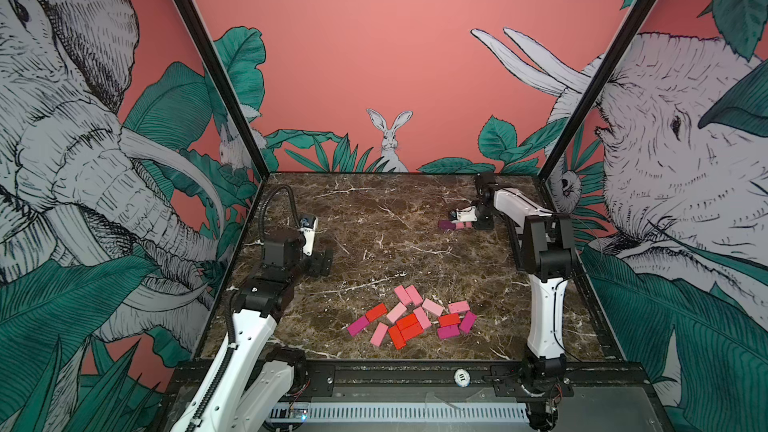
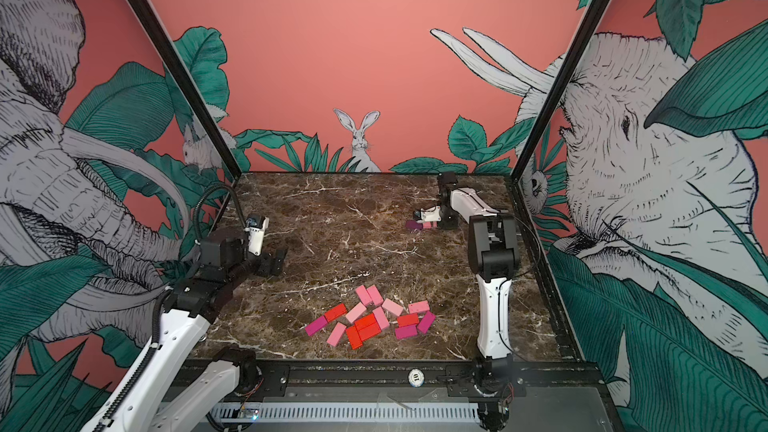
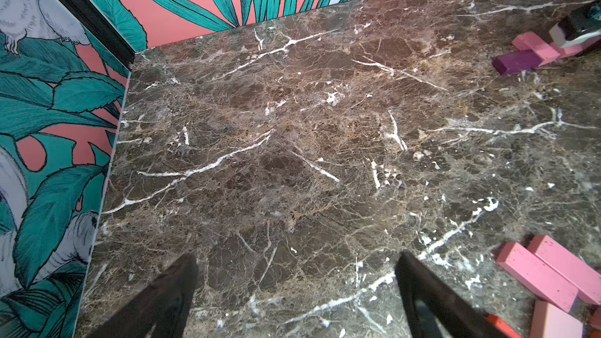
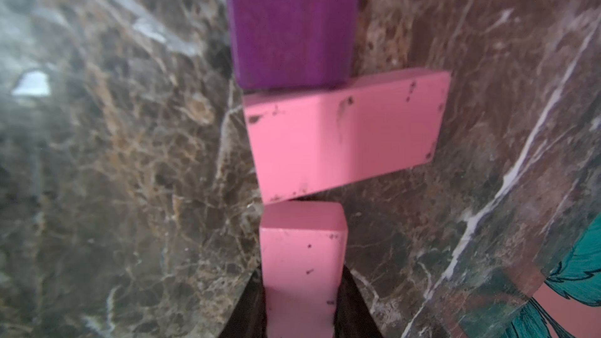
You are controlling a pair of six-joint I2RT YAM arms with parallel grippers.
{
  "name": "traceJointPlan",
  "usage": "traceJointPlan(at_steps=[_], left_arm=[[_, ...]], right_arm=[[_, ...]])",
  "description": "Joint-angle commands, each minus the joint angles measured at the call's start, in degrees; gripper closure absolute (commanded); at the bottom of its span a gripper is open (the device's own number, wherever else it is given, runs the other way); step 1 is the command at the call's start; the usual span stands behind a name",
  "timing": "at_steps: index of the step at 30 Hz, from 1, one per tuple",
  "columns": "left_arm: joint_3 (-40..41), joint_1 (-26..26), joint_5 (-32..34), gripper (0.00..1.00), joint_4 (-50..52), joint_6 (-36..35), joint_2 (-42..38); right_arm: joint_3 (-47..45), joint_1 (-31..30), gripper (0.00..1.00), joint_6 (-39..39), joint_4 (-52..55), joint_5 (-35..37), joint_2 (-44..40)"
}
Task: Assemble the letter t with building blocks
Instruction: Assemble the building block at the center of the board.
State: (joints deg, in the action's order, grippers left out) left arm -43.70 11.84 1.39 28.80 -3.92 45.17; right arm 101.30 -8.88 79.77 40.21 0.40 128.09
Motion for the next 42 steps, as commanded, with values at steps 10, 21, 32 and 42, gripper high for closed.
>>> traceJointPlan(at_steps=[10, 21, 32, 42], left_arm=[[0.5, -0.1, -0.2, 0.03, -0.8, -0.2, -1.2], [0.5, -0.1, -0.4, 0.03, -0.8, -0.3, -1.3], [0.5, -0.1, -0.4, 0.03, -0.8, -0.2, -1.4], [0.5, -0.1, -0.4, 0.03, -0.8, -0.1, -1.2]], right_arm=[[-0.9, -1.4, 0.97, 0.4, -0.4, -0.5, 0.9], [-1.2, -1.5, 0.96, 0.4, 1.4, -0.6, 0.7], [-0.9, -1.5, 0.96, 0.4, 4.1, -0.8, 0.8], [-1.1, -1.5, 0.90, -0.6, 4.1, -0.9, 1.0]])
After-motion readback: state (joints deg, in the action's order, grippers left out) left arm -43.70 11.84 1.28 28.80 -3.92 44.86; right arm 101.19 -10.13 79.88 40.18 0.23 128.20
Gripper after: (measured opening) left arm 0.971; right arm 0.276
